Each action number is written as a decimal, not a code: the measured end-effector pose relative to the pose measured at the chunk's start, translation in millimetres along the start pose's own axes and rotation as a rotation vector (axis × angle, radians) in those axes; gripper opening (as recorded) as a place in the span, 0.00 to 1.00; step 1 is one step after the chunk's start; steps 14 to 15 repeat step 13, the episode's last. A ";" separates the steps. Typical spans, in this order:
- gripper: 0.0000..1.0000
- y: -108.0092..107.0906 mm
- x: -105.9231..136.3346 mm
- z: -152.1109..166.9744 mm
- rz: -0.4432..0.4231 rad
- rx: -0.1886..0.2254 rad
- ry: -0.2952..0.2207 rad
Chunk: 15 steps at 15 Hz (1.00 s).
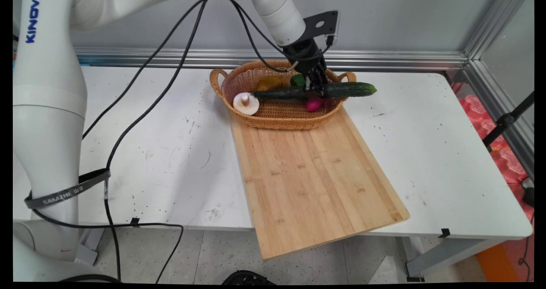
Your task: Place the picked object in the vegetable basket
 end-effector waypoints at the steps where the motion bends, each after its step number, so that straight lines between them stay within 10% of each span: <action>1: 0.00 -1.4 -3.5 4.5 0.004 -0.007 0.003; 6: 0.00 -4.7 -18.7 14.4 0.024 -0.031 0.009; 7: 1.00 -4.7 -21.1 14.9 0.029 -0.037 0.012; 15: 1.00 -3.7 -26.5 9.4 0.045 -0.050 0.026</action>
